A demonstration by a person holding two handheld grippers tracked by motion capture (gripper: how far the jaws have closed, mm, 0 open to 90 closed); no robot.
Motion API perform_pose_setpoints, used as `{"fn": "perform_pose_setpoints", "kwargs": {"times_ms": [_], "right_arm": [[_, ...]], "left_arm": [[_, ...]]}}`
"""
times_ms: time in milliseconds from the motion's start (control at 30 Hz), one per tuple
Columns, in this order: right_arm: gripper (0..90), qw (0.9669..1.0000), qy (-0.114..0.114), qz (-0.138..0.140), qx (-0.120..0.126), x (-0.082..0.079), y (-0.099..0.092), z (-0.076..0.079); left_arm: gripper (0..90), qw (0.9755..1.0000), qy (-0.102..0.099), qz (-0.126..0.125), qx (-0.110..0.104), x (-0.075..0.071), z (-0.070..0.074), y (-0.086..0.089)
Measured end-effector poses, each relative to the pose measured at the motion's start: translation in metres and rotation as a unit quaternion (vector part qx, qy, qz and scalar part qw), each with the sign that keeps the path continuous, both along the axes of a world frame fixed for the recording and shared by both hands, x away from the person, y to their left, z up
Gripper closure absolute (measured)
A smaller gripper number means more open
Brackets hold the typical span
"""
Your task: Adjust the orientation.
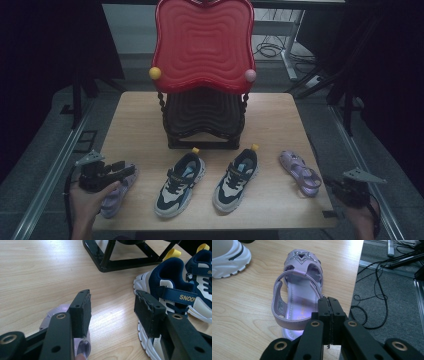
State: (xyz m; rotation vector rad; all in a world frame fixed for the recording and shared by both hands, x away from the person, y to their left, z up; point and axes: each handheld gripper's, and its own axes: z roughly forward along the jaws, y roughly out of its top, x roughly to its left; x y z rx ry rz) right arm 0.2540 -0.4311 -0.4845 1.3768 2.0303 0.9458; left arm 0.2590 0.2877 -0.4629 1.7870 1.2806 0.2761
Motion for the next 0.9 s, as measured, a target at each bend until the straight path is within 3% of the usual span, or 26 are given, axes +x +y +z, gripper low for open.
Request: {"fn": "perform_pose_setpoints", "kwargs": {"times_ms": [233,367,567,900], "right_arm": [[89.0,0.9999,-0.011,-0.001,-0.006,-0.003,0.002,0.007],[88.9,0.9996,-0.021,0.020,0.007,-0.005,0.012,0.015],[88.1,0.9985,-0.013,0.053,0.010,0.000,0.031,0.014],[79.9,0.9976,0.010,0.068,0.011,0.008,0.045,0.007]], "left_arm": [[47.1,1.0000,0.001,0.000,0.001,-0.001,-0.001,0.000],[47.1,1.0000,0.002,-0.002,0.002,0.000,-0.001,-0.001],[47.1,1.0000,0.003,-0.002,0.002,-0.001,-0.001,-0.001],[47.0,1.0000,0.007,-0.003,0.003,0.000,-0.003,0.000]]}}
